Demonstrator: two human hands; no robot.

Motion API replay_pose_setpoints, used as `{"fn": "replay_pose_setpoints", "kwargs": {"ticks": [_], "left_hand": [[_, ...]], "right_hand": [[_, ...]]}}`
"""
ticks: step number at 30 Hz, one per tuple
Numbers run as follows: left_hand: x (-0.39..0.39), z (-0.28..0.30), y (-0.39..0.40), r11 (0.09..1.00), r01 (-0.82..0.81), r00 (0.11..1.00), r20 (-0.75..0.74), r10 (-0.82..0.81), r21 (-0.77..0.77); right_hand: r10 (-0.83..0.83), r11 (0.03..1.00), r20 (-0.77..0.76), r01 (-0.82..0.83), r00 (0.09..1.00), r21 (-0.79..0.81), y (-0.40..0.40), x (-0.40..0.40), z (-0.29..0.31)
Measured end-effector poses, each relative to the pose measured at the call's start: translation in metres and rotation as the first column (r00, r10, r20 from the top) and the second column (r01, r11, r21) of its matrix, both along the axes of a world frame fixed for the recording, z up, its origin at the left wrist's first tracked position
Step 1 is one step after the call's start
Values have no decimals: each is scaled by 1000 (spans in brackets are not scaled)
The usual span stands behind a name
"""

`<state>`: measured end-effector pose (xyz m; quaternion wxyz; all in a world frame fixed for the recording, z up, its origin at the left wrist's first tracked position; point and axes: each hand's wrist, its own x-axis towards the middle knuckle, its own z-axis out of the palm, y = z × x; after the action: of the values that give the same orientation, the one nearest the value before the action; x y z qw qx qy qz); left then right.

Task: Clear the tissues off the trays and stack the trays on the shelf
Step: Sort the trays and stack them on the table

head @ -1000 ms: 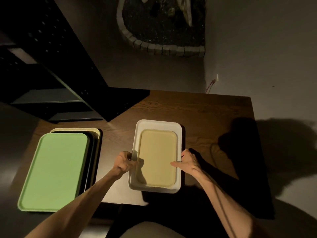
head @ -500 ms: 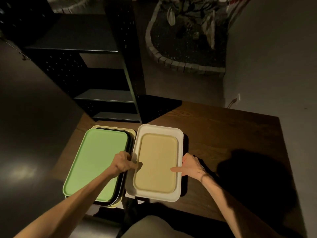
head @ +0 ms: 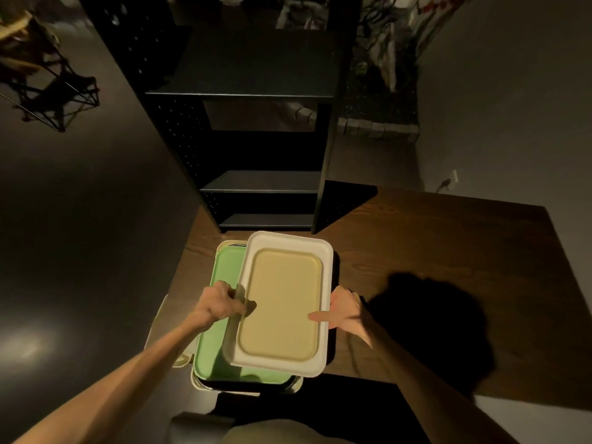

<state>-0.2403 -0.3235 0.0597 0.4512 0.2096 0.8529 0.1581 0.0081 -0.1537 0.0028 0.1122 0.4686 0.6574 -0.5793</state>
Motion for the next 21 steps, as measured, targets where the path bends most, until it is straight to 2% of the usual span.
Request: {"fn": "replay_pose_setpoints", "kwargs": {"ticks": [6,10,12,13,16,21], "left_hand": [[-33,-10,-32,1000,-14,1000,-26,14,-14],[-43,-22,-50,999,-17,997,-76,14,-35],[-43,-26,-58,999,-12,995,-102,7,-49],[-42,-28,-61,999,-7,995,-105,1,-52],[-41,-37,-68,999,12,994,-104,-17,-50],[-43,-46,-73,998,17,985,-173,-26,-53]], "right_hand": [[-34,993,28,37,999,-114,-37,-37,2],[-54,998,87,51,995,32,-54,-46,-3],[-56,998,148,48,987,51,-56,-54,-15],[-33,998,179,23,983,59,-58,-57,-20],[40,971,246,-96,968,219,-69,-66,-5],[71,910,314,-190,947,368,-80,-73,6]]}}
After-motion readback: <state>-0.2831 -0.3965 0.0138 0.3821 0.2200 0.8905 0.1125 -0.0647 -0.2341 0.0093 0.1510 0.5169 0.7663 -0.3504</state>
